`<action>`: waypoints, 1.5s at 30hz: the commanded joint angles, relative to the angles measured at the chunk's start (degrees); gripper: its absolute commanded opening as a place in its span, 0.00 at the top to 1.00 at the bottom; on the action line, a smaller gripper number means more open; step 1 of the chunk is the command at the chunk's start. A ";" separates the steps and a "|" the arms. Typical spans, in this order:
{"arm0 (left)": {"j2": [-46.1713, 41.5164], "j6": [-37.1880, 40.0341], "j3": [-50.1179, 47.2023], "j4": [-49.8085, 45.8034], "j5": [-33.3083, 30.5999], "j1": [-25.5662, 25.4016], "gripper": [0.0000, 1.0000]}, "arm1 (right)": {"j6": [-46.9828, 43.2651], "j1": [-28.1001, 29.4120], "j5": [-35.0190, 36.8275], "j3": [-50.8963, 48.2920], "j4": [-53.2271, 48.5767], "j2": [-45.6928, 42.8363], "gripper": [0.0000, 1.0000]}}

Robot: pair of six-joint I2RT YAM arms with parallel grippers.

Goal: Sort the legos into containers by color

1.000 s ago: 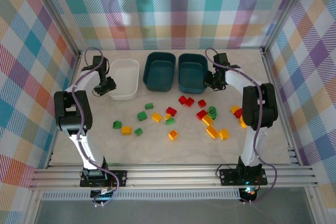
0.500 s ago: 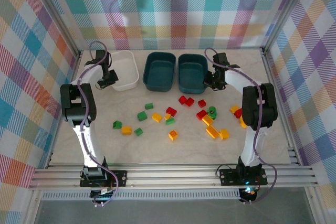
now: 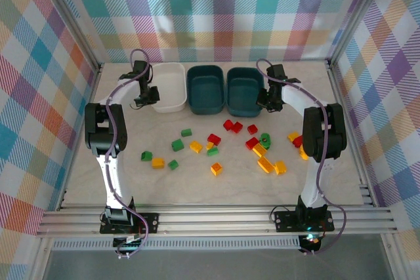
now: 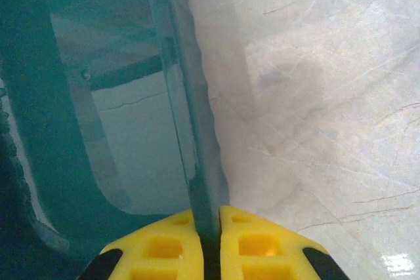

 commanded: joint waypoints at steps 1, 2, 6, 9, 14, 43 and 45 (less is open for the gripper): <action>1.22 4.94 1.32 -2.73 3.49 -1.26 1.00 | -1.88 -0.32 -0.58 1.10 -0.66 0.36 0.95; 1.20 6.32 1.37 -3.37 3.71 -1.24 1.00 | -2.57 -0.75 -0.77 1.10 -0.49 0.23 0.94; 1.00 11.32 1.77 -5.44 5.12 -0.86 1.00 | -5.14 -2.94 -5.76 0.36 2.57 -0.39 0.94; 2.24 12.97 3.65 -7.00 9.05 -0.07 1.00 | -6.35 -3.77 -7.64 0.36 3.17 -0.01 0.92; 5.39 13.47 7.80 -8.94 9.47 0.24 0.94 | -6.90 -3.90 -8.35 1.02 2.36 0.66 0.84; -49.65 -33.70 -47.22 19.19 6.53 -3.60 0.00 | 8.07 -13.01 5.19 -31.42 -0.78 -32.74 0.37; -53.75 -34.59 -51.68 19.15 8.77 -5.39 0.00 | 6.62 -11.18 3.33 -33.34 -2.90 -34.92 0.39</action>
